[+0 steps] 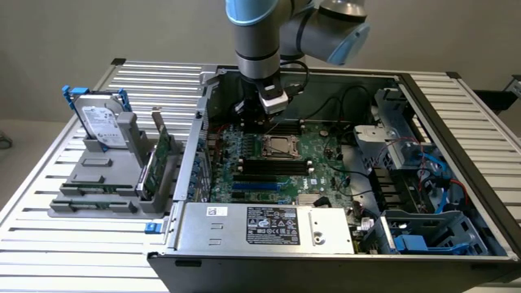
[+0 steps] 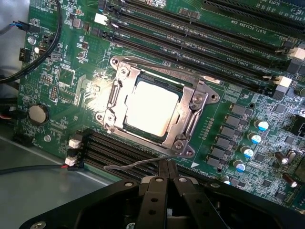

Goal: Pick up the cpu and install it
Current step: 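Close the cpu cover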

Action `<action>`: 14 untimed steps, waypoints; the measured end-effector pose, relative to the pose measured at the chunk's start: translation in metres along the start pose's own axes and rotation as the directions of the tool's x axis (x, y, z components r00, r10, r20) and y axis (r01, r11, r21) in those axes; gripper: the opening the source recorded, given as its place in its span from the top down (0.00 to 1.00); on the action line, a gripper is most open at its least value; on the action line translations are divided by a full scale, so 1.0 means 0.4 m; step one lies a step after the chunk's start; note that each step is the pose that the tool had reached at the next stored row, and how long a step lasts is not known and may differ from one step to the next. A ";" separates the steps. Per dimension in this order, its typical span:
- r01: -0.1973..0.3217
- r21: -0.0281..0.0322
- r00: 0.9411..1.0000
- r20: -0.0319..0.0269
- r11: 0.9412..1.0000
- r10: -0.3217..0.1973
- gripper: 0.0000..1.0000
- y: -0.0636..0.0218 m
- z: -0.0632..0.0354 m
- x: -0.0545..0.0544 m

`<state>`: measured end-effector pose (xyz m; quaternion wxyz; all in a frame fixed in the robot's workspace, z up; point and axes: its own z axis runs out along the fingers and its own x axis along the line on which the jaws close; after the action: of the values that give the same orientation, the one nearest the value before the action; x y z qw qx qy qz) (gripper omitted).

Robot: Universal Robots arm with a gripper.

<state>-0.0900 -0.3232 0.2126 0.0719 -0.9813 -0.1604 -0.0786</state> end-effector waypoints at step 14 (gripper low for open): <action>0.002 0.000 1.000 0.000 1.000 -0.002 0.89 0.003 0.008 0.005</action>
<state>-0.0874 -0.3230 0.2096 0.0720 -0.9811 -0.1612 -0.0787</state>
